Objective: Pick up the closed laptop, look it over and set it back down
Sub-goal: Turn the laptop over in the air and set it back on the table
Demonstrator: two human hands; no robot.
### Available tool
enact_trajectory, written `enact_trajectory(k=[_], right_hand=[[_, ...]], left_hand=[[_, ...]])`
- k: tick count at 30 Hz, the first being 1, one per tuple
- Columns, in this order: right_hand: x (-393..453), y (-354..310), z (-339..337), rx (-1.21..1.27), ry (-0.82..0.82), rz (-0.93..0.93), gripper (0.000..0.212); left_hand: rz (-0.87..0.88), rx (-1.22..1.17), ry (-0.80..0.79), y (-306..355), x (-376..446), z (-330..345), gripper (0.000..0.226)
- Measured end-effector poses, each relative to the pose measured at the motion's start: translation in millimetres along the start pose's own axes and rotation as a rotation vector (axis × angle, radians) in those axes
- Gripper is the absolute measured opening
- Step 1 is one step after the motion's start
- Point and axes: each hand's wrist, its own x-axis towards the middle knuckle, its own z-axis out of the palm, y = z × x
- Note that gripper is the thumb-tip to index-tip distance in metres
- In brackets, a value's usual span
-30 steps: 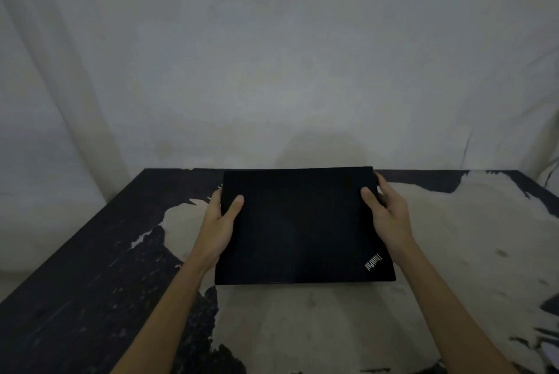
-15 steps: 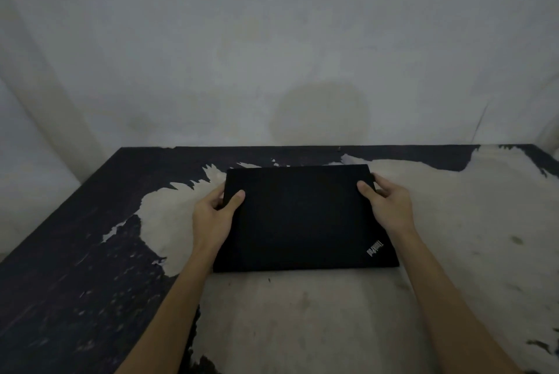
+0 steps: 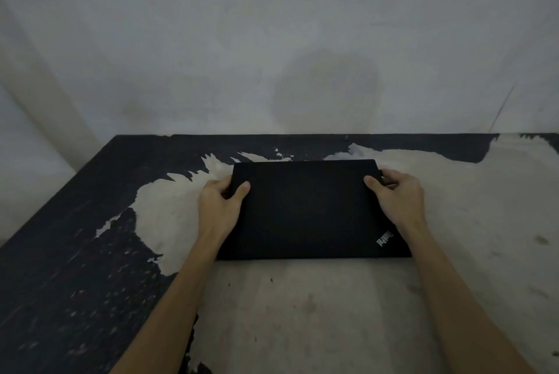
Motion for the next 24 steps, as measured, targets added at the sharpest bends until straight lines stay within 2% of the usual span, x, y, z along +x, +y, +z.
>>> enact_trajectory(k=[8,14,24], right_hand=[[23,-6,7,-0.05,-0.009,-0.014,0.029],[45,-9,14,-0.12,0.013,-0.035,0.027],[50,-1,15,-0.161,0.04,-0.089,0.03]], left_hand=[[0.0,0.087,-0.022,-1,27,14,0.031],[-0.007,0.152,0.02,-2,47,23,0.045],[0.033,0.191,0.031,-2,49,26,0.037]])
